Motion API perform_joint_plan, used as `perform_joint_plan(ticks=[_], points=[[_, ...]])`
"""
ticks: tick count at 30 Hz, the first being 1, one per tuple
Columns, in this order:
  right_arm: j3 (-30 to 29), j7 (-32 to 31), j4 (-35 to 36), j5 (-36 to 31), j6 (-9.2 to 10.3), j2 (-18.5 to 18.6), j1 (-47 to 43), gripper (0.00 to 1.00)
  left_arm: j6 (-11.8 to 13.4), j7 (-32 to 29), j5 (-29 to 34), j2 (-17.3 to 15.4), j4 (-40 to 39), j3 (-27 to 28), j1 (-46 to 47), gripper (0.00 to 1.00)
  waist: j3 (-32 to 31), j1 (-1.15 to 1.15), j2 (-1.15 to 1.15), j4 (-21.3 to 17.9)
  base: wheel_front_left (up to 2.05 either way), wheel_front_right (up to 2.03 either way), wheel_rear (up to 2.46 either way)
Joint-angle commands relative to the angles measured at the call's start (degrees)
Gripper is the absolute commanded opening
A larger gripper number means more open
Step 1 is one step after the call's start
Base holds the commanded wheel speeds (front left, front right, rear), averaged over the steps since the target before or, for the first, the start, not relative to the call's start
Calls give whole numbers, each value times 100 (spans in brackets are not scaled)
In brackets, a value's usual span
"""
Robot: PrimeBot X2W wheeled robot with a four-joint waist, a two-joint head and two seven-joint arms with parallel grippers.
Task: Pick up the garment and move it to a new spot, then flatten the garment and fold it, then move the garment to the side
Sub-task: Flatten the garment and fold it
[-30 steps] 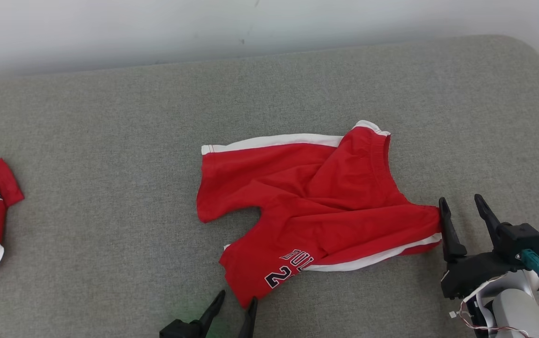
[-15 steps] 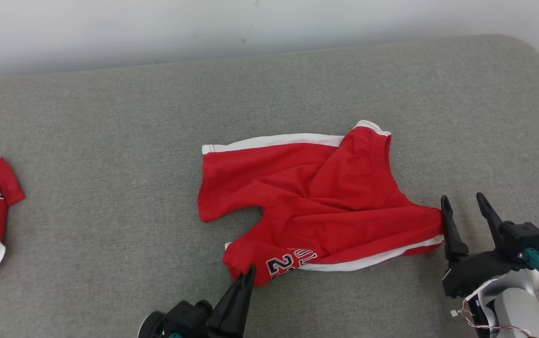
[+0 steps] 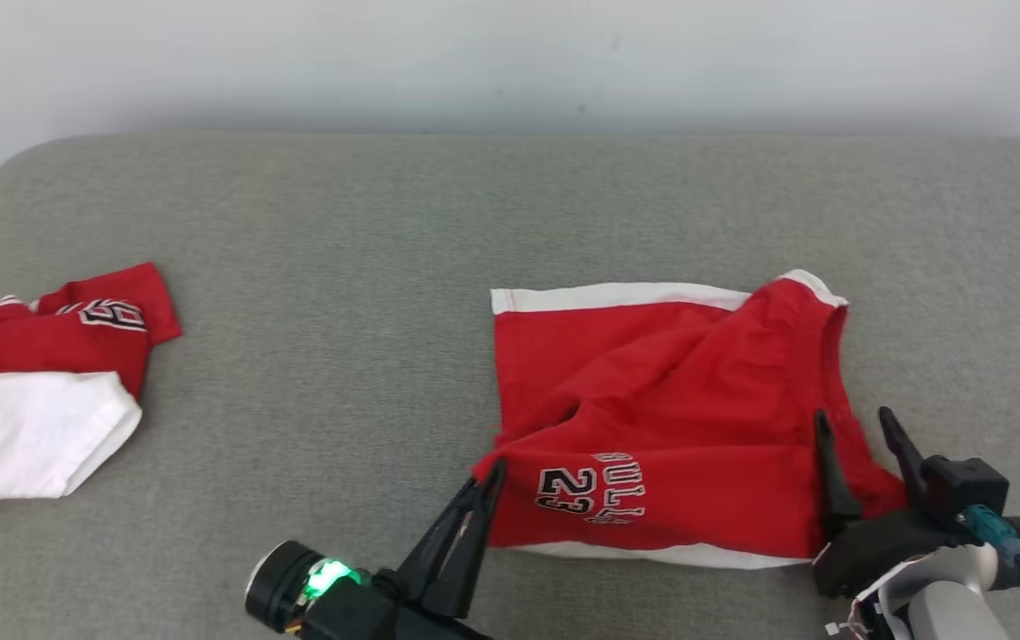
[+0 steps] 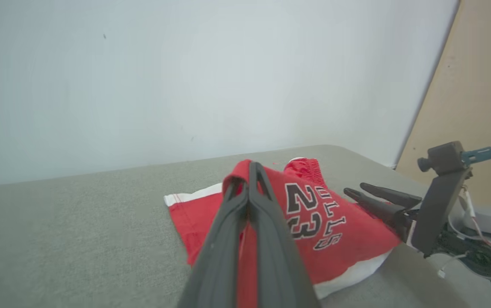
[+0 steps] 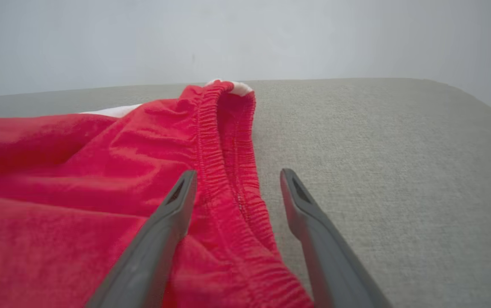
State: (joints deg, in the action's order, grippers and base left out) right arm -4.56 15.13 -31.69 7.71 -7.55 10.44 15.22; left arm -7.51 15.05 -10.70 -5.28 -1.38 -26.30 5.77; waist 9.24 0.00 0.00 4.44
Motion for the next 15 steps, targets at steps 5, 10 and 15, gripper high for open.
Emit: perform_joint_plan(ticks=[5, 10, 15], points=[[213, 3, 37, -23, 13, -123, 149, 100, 8, 20, -18, -108, 670, 268, 42, 0, -42, 0, 0, 70, 0, 0, 0], [305, 2, 95, 43, 13, -76, 263, 100, 8, 20, 146, -48, 1439, 779, 338, 0, 207, 0, 0, -380, 0, 0, 0], [246, 2, 236, 94, 13, 44, 308, 100, 72, 20, 340, 36, 2164, 1275, 741, 0, 453, 0, 0, -821, 0, 0, 0]])
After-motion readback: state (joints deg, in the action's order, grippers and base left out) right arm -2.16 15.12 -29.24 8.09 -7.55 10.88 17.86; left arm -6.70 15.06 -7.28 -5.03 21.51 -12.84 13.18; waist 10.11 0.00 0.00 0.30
